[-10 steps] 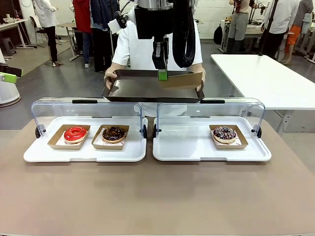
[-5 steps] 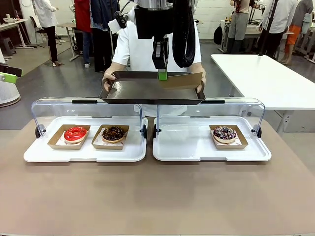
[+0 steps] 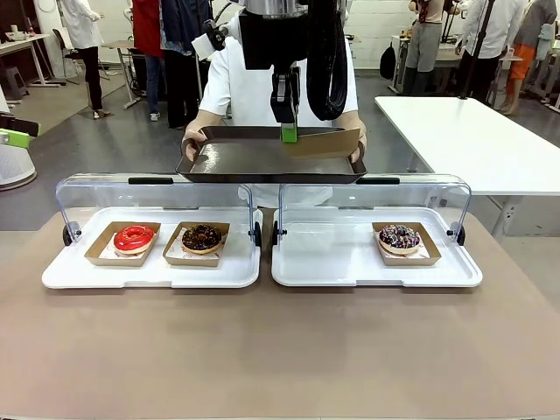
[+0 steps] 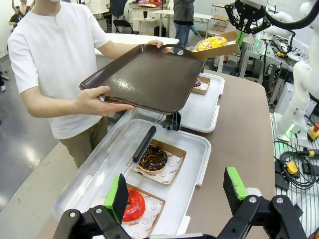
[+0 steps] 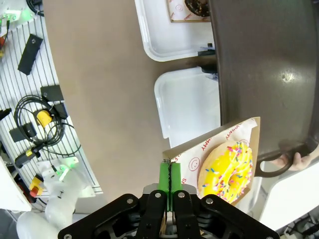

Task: Provide the desired donut to the person.
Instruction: Place the picked Paper togo box onto the Handle tray extended by the person.

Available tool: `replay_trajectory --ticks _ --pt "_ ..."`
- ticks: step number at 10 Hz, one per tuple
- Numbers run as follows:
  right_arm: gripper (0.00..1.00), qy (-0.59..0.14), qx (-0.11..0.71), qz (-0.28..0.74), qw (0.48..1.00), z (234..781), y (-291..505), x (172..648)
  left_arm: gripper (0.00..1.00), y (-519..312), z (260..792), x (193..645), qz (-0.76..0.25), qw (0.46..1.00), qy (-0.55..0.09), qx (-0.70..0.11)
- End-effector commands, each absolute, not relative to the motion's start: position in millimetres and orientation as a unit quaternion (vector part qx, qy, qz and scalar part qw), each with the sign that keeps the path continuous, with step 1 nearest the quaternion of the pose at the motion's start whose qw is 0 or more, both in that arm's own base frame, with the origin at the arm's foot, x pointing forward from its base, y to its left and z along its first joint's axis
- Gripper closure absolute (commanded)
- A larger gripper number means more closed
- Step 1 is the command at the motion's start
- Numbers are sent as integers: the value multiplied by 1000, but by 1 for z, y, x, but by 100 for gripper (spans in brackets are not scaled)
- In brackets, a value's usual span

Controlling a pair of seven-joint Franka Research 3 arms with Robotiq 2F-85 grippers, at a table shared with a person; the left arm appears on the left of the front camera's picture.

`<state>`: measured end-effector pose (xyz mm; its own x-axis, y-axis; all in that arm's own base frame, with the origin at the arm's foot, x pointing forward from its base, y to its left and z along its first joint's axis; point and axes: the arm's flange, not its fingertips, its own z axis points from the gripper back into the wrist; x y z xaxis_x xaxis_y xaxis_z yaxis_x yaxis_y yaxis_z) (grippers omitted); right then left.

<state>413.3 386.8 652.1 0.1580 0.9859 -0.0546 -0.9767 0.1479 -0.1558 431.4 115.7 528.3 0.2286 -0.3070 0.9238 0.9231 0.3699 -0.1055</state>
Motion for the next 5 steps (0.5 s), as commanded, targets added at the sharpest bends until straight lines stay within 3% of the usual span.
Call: replay_trajectory --ticks 1,5 --pt "99 -30 -77 648 757 652 387 413 0 116 530 431 -438 699 -443 -351" --pt "99 -102 -92 683 718 680 387 459 0 116 530 431 -438 699 -443 -351"
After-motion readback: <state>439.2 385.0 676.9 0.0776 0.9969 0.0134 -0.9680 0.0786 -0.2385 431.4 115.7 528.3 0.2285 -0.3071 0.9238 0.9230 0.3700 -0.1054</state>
